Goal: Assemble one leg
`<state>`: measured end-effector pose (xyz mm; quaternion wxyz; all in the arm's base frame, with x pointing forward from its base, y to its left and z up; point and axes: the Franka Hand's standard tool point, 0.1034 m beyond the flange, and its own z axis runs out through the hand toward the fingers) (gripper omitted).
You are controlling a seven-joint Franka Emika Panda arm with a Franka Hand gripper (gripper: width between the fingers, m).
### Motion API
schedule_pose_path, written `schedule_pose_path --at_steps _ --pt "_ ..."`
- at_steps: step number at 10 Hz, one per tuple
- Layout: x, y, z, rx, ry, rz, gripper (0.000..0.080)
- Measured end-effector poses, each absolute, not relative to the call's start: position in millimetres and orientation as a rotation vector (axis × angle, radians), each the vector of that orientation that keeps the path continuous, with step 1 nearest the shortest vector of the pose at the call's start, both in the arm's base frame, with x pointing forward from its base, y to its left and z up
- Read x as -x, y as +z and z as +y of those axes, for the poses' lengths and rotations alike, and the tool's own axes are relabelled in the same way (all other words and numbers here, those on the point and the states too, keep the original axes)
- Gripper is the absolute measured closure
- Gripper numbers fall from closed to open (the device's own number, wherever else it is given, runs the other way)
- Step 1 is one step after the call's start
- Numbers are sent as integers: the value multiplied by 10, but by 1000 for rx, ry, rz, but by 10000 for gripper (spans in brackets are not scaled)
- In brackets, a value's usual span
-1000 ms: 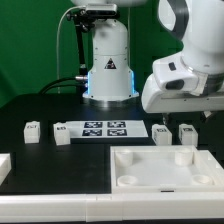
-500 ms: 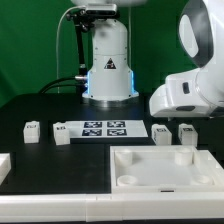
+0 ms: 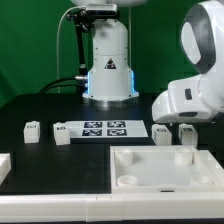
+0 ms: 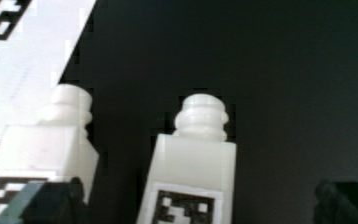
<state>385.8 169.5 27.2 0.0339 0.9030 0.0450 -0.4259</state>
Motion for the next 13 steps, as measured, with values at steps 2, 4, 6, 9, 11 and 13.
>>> schedule_pose_path --at_steps 2,4,6,9,11,13 --pt "-3844 206 1714 -2781 -1308 141 150" --pt "-3819 123 1732 -2783 -1308 143 150" --pt "-3809 92 1737 -2783 -1309 144 150" --pt "-3803 86 1739 -2782 -1311 145 238" --pt "-3805 90 1739 -2782 -1310 145 372" --pt "-3803 90 1740 -2781 -1312 146 514"
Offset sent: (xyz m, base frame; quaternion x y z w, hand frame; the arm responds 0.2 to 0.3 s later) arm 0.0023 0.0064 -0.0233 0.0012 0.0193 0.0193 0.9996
